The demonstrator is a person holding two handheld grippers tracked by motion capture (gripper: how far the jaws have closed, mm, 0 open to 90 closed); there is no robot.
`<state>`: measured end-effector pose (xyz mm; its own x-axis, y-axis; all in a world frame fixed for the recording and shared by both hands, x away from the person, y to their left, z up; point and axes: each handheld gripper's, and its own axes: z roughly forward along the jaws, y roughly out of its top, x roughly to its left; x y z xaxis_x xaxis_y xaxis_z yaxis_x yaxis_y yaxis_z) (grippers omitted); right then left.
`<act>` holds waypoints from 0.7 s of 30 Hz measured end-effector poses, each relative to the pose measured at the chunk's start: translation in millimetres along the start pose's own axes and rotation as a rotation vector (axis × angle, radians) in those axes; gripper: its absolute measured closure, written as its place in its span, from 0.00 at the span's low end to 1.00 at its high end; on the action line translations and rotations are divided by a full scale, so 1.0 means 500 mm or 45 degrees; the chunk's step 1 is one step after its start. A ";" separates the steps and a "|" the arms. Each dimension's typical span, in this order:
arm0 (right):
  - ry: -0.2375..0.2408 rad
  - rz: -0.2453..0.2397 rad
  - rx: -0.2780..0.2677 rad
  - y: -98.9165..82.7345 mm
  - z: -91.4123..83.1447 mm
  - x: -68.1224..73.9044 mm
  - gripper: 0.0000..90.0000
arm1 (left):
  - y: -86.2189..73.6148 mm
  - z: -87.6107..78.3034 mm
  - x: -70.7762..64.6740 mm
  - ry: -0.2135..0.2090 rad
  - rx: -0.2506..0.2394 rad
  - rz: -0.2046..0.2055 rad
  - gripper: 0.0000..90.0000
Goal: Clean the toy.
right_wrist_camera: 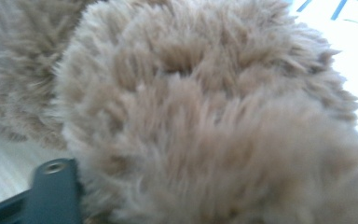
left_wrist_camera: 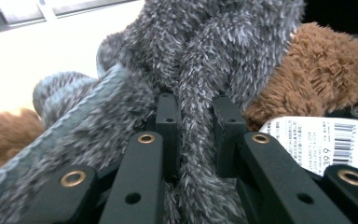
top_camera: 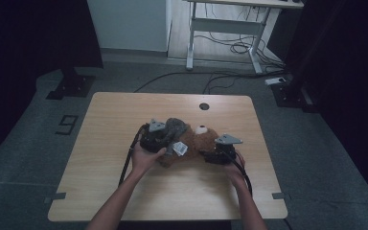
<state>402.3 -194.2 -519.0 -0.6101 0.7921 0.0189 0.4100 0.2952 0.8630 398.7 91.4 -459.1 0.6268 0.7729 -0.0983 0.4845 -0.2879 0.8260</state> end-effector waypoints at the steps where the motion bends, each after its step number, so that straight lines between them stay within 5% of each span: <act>1: 0.005 0.000 0.010 -0.005 -0.003 0.000 0.17 | -0.007 -0.003 -0.004 -0.009 -0.003 0.004 0.84; 6: 0.018 -0.011 0.015 -0.019 -0.047 0.012 0.06 | -0.042 -0.025 -0.031 -0.006 -0.027 0.039 0.85; 12: 0.095 0.131 -0.127 -0.011 -0.107 0.000 0.07 | -0.087 -0.051 -0.052 -0.046 -0.053 0.035 0.84; 17: 0.167 0.151 -0.066 -0.020 -0.092 0.010 0.15 | -0.107 -0.063 -0.069 -0.054 -0.058 0.045 0.84; 21: 0.154 0.169 -0.039 -0.038 -0.082 0.017 0.19 | -0.108 -0.069 -0.078 -0.069 -0.043 0.048 0.84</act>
<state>361.6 -215.2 -514.7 -0.6295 0.7527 0.1928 0.4730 0.1743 0.8637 327.2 96.3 -480.9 0.6768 0.7299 -0.0957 0.4398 -0.2966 0.8477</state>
